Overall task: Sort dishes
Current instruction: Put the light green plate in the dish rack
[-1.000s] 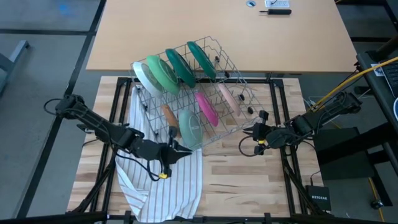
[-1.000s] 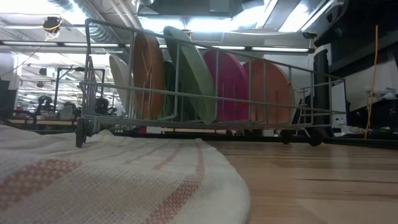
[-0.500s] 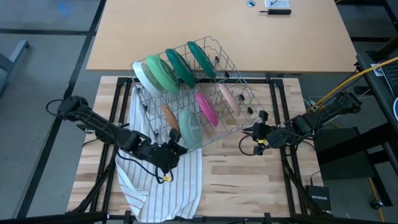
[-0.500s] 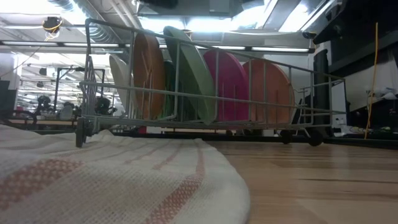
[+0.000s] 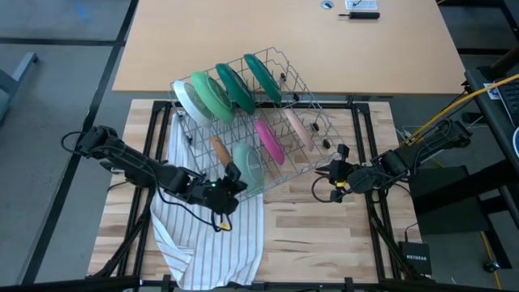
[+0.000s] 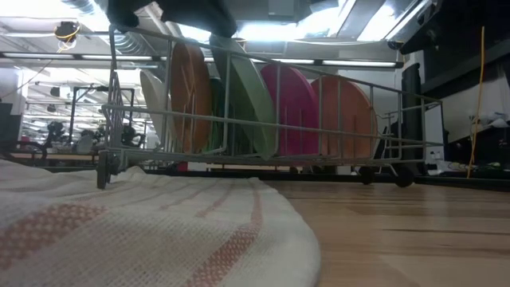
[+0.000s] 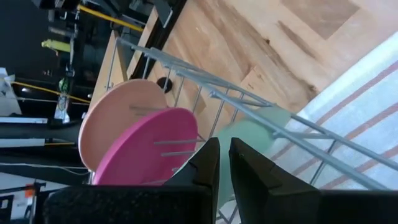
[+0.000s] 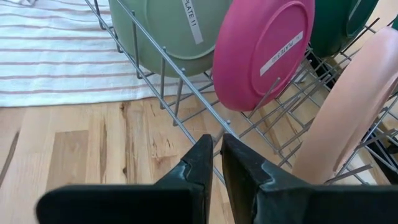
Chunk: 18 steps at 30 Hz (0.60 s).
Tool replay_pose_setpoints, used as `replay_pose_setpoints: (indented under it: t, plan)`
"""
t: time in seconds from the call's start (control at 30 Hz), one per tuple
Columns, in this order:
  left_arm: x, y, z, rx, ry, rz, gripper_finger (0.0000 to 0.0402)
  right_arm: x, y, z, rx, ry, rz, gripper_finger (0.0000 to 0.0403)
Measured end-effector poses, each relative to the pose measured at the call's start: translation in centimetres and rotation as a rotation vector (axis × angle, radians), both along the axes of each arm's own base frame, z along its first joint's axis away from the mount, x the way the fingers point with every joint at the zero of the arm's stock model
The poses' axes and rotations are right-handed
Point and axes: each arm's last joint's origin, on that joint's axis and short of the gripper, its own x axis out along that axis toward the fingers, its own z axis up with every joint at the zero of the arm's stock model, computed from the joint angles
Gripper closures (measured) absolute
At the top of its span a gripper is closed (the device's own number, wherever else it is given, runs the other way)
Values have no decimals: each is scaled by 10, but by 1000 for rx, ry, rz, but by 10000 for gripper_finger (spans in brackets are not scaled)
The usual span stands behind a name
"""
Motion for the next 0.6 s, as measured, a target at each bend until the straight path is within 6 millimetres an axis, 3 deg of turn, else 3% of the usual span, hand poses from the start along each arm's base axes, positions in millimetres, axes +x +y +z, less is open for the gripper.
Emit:
replay_pose_setpoints:
  t: [0.6]
  plan:
    - [10,31,1,-14,-16,113,373,0,0,0,-1,1,0,364]
